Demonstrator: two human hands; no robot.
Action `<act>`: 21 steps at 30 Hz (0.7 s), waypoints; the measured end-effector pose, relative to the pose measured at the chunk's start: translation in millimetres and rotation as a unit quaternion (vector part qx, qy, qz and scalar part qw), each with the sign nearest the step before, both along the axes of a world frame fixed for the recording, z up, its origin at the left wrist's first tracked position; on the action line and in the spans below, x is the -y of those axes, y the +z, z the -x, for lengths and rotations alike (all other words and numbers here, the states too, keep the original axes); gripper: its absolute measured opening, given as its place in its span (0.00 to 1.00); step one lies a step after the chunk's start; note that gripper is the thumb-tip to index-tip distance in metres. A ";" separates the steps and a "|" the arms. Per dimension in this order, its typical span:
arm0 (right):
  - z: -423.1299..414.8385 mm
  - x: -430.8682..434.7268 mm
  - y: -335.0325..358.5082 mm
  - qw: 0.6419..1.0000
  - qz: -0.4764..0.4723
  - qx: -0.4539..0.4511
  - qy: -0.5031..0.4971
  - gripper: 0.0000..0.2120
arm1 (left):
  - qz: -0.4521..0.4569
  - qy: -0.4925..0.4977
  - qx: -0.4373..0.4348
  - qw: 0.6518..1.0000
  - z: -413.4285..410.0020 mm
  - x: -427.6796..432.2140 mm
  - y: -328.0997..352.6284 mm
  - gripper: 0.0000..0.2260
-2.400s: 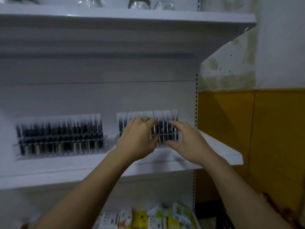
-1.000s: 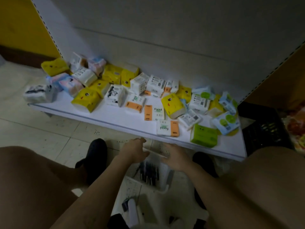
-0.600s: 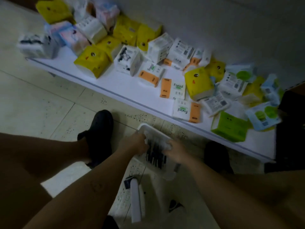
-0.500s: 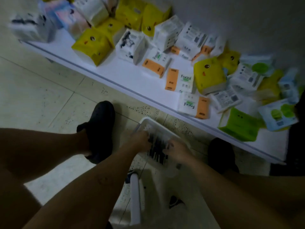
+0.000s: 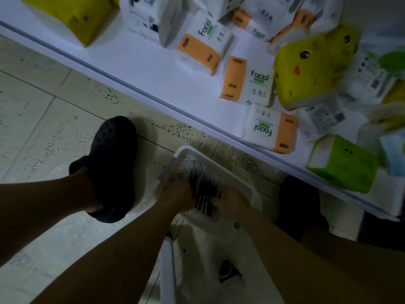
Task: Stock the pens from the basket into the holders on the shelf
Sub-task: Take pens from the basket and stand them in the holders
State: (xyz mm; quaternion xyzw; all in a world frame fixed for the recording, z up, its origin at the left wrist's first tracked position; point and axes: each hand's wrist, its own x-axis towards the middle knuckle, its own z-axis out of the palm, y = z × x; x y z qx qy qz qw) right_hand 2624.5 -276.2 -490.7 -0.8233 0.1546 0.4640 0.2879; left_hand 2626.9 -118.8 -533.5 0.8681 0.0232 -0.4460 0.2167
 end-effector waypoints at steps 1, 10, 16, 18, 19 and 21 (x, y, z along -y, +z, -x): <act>-0.5 -0.6 -3.2 1.000 0.005 -0.004 0.002 0.13 | 0.024 0.016 0.003 1.000 1.3 -0.4 -0.7 0.17; 6.5 -3.6 -25.8 0.995 0.037 -0.046 0.080 0.08 | 0.003 -0.040 -0.015 0.999 18.7 -3.5 -8.6 0.26; 11.1 -5.0 -44.8 0.997 0.027 -0.072 0.032 0.19 | 0.024 0.036 -0.029 0.999 10.2 -4.1 -11.6 0.16; 14.3 -5.7 -53.1 0.995 0.044 -0.090 -0.009 0.32 | 0.042 0.074 -0.034 0.996 6.5 -5.5 -13.4 0.13; 15.8 -7.1 -56.5 0.994 0.045 -0.097 -0.036 0.34 | 0.040 0.077 -0.036 0.996 5.8 -5.8 -13.8 0.13; 20.6 -8.9 -62.7 0.993 0.040 -0.089 -0.073 0.34 | 0.024 0.070 -0.030 0.997 6.7 -4.8 -12.1 0.13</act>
